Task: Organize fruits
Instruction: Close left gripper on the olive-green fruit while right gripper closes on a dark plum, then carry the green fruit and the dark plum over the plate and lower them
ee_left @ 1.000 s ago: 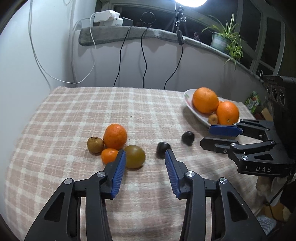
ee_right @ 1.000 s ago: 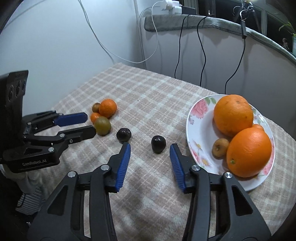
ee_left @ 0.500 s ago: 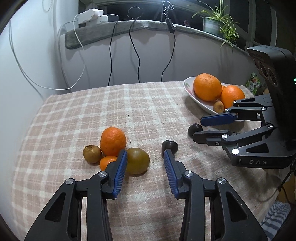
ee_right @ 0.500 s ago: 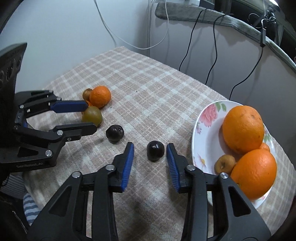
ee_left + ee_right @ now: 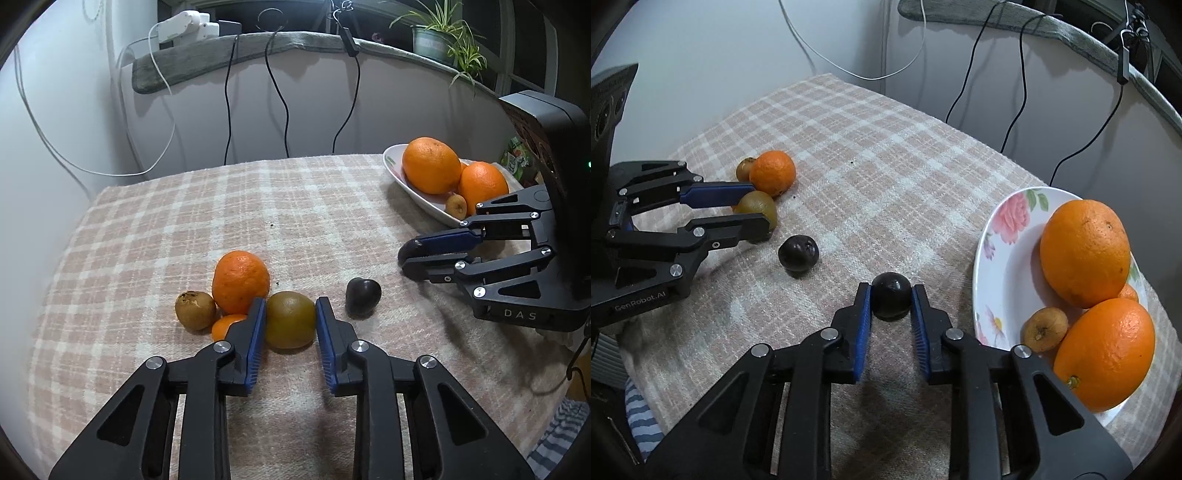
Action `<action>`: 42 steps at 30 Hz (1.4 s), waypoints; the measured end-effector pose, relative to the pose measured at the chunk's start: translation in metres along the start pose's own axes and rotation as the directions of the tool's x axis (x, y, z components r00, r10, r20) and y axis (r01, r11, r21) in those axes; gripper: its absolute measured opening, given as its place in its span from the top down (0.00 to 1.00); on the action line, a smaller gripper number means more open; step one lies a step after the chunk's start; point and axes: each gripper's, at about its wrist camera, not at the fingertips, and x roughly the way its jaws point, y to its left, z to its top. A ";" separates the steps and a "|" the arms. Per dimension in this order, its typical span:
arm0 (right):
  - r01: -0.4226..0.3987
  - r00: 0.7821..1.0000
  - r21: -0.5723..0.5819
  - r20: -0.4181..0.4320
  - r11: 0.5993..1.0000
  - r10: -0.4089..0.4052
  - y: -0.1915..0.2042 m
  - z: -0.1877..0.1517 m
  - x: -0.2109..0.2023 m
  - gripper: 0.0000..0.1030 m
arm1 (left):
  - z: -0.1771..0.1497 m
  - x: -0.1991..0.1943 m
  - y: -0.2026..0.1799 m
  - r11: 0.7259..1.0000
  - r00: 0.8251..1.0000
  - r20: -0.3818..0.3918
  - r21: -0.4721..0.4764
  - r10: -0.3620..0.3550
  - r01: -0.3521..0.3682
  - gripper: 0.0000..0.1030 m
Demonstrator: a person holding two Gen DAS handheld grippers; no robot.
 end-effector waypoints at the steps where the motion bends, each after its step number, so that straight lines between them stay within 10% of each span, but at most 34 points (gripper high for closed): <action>1: 0.000 1.000 0.001 0.000 1.000 0.000 0.000 0.000 0.000 0.79 | 0.000 0.000 0.000 1.000 1.000 0.001 0.001 0.003 -0.003 0.76; 42: 0.005 0.981 0.256 0.186 0.967 -0.054 -0.080 -0.045 -0.096 0.79 | 0.050 -0.016 -0.058 0.979 0.971 0.143 -0.054 -0.189 0.198 0.77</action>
